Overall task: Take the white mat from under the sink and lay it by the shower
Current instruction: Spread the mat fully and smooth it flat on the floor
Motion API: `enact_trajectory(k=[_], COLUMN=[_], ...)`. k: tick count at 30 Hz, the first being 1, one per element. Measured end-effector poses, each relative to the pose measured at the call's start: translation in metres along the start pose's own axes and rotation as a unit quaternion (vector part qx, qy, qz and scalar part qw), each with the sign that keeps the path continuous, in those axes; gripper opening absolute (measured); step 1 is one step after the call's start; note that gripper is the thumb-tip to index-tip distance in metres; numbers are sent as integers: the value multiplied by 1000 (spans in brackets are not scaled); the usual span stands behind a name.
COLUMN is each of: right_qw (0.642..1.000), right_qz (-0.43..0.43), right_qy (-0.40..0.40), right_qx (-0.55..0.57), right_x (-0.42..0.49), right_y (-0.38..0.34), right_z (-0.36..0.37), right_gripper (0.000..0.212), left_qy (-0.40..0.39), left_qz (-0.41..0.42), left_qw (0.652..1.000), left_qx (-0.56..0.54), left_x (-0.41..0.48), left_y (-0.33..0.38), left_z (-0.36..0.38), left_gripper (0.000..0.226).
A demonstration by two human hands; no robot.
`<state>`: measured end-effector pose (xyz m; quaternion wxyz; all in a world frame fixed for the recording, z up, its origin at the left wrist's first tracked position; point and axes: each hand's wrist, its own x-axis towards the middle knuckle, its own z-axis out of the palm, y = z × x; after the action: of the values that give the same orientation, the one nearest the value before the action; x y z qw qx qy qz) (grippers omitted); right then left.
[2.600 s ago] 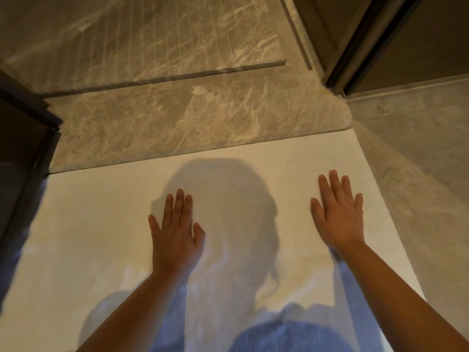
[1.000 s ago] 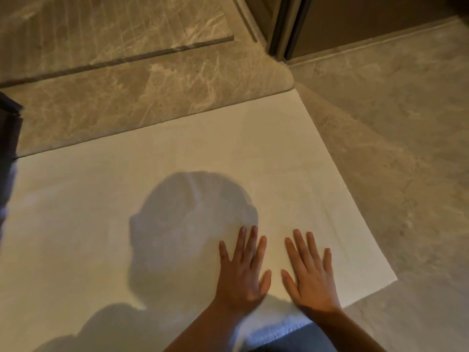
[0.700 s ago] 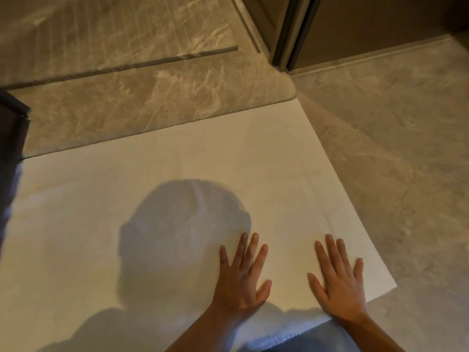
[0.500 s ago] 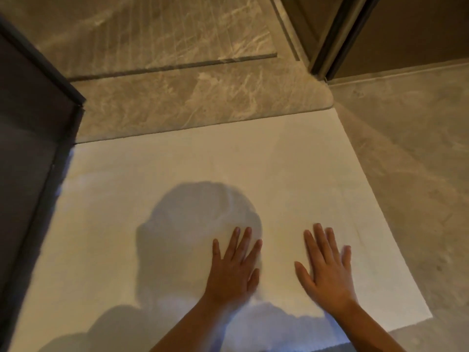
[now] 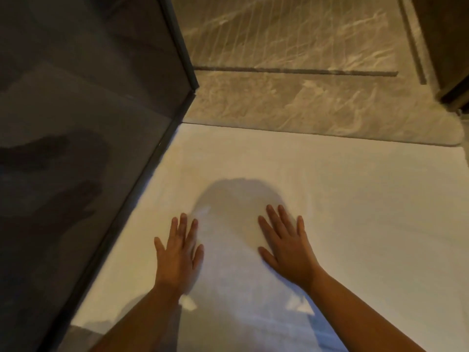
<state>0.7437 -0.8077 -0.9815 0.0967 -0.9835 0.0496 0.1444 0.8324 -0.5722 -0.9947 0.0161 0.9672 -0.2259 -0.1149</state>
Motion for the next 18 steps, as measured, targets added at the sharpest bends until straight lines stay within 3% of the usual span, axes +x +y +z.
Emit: enact_trajectory(k=[3,7,14,18], right_qw=[1000,999,998,997], right_qz=[-30,-42,30,61], right_qy=[-6,3,54,42], right_qx=[2,21,28,26], right_x=[10,26,59,65], right_y=[-7,-2,47,61], right_z=[1,-5,-17,-16], right_gripper=[64,69,72,74], left_qy=[-4,4,-23,-8], left_qz=[-42,1,2,-30], left_qw=[999,1000,1000,1000], left_qx=[-23,-17,-20,1], left_x=[10,34,112,142], left_y=[-7,14,32,19], left_z=[1,-4,-14,-13], left_gripper=[62,59,68,78])
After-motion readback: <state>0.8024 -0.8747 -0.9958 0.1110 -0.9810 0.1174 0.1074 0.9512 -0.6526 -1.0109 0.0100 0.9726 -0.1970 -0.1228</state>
